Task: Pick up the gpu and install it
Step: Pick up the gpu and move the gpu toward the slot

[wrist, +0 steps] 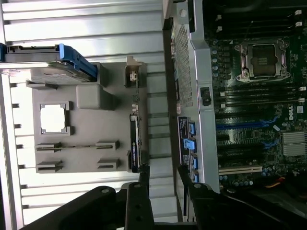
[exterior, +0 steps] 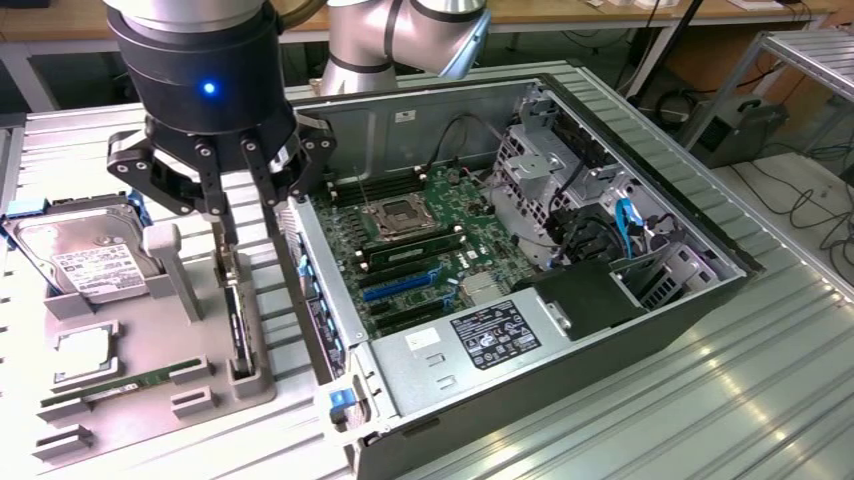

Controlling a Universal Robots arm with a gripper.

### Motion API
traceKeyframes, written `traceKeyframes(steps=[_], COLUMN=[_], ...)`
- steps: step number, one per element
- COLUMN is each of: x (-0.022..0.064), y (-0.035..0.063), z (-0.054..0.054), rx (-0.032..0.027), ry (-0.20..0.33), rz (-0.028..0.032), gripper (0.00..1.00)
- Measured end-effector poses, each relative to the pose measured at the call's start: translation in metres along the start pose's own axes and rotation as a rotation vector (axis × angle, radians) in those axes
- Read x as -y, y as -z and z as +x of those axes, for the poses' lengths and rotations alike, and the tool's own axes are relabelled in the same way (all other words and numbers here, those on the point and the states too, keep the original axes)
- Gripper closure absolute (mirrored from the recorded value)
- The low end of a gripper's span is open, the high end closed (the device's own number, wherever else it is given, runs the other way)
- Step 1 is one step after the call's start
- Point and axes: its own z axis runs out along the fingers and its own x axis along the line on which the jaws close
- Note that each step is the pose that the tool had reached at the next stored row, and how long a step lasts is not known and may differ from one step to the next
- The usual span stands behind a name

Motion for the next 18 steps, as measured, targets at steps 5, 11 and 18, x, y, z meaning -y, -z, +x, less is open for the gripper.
traceKeyframes(steps=[5,11,18], x=[0.0001,0.0002,0.0004], y=[-0.0018,-0.0036,-0.0057], z=[0.0005,0.0008,0.0015], rx=[-0.0001,0.0000,-0.0001], ry=[0.000,0.000,0.000], rz=[0.0002,0.0001,0.0002], gripper=[0.64,0.64,0.64])
